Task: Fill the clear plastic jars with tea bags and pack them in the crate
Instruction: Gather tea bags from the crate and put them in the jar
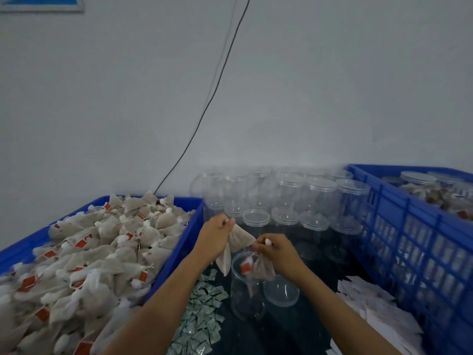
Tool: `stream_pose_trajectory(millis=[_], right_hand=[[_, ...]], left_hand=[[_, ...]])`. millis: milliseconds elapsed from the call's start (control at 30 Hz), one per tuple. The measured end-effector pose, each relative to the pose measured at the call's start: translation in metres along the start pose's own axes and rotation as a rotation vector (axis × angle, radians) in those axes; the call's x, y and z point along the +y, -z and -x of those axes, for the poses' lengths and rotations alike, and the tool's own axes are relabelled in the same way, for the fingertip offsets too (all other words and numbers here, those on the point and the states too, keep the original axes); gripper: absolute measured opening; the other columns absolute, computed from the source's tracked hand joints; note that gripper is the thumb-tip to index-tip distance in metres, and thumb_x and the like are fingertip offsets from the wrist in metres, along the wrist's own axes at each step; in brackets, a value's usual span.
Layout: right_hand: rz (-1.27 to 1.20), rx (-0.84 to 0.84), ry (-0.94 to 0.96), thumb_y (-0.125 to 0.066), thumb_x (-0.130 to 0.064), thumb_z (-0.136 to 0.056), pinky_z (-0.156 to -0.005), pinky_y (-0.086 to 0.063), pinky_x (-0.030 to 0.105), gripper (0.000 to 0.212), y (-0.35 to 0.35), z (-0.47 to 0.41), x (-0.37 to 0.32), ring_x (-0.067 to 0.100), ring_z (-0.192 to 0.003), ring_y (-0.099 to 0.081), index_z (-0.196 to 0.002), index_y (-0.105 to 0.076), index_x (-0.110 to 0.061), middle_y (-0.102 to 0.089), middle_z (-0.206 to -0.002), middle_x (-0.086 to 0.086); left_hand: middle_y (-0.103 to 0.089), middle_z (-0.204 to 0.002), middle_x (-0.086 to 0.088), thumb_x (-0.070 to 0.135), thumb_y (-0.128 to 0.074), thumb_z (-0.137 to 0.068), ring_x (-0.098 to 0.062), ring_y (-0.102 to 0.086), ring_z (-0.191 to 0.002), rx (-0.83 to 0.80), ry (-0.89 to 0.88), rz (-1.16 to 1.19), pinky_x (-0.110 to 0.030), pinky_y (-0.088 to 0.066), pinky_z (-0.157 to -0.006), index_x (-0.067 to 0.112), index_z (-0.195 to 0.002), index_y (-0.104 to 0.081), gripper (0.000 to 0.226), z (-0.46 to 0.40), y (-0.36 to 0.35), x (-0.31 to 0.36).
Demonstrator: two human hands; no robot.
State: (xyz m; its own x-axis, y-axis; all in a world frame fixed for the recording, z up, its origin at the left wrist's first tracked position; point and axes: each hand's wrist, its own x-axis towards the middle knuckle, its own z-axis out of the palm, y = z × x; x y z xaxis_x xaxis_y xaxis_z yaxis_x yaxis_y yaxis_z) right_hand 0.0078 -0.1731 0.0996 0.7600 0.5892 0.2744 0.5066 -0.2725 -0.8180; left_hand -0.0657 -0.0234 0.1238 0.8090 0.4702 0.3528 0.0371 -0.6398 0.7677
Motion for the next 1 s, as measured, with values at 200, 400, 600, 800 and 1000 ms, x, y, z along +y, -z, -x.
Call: stream_pose_trajectory(millis=[200,400,600,800,1000], right_hand=[[-0.117,0.111,0.022,-0.061,-0.011,-0.090,-0.064,-0.043,0.019,0.014,0.021,0.001,-0.009,0.009,-0.070,-0.057,-0.079,-0.068,-0.008,-0.066,-0.077,0.001],[-0.203,0.232,0.105,-0.056,-0.013,-0.095,-0.062,-0.043,0.006,0.015,0.038,0.003,-0.022,0.006,-0.071,-0.058,-0.084,-0.066,-0.007,-0.066,-0.080,-0.001],[-0.218,0.259,0.114,-0.055,-0.013,-0.095,-0.064,-0.044,0.008,0.017,0.028,0.002,-0.024,0.009,-0.073,-0.058,-0.085,-0.065,-0.004,-0.065,-0.082,0.004],[-0.204,0.151,0.002,-0.055,-0.009,-0.094,-0.070,-0.047,0.025,0.017,0.009,0.001,-0.013,0.016,-0.071,-0.057,-0.079,-0.062,-0.005,-0.062,-0.077,0.008],[-0.087,0.094,-0.114,-0.054,-0.013,-0.096,-0.056,-0.044,0.011,0.016,0.004,0.001,0.001,0.007,-0.061,-0.057,-0.090,-0.065,-0.001,-0.064,-0.078,0.001]], left_hand=[[-0.044,-0.064,0.003,0.025,-0.049,-0.100,-0.009,-0.042,-0.061,-0.041,-0.029,0.006,-0.019,-0.032,-0.057,0.018,-0.063,-0.041,0.038,-0.002,-0.002,0.001],[-0.064,-0.072,0.004,0.030,-0.062,-0.092,-0.006,-0.057,-0.066,-0.176,-0.079,-0.078,-0.008,-0.038,-0.057,0.012,-0.082,-0.072,0.023,-0.002,-0.010,0.000],[-0.070,-0.093,0.000,0.033,-0.059,-0.093,-0.007,-0.062,-0.083,-0.018,-0.086,-0.014,-0.017,-0.045,-0.078,0.012,-0.098,-0.071,0.025,-0.002,-0.008,0.001],[-0.067,-0.098,0.001,0.026,-0.055,-0.096,-0.003,-0.059,-0.081,0.094,-0.053,0.089,-0.008,-0.040,-0.067,0.010,-0.105,-0.068,0.023,-0.005,-0.002,0.006],[-0.064,-0.103,0.000,0.024,-0.055,-0.097,-0.004,-0.057,-0.084,0.039,-0.032,0.155,0.002,-0.040,-0.065,0.009,-0.109,-0.063,0.022,-0.006,-0.009,0.013]])
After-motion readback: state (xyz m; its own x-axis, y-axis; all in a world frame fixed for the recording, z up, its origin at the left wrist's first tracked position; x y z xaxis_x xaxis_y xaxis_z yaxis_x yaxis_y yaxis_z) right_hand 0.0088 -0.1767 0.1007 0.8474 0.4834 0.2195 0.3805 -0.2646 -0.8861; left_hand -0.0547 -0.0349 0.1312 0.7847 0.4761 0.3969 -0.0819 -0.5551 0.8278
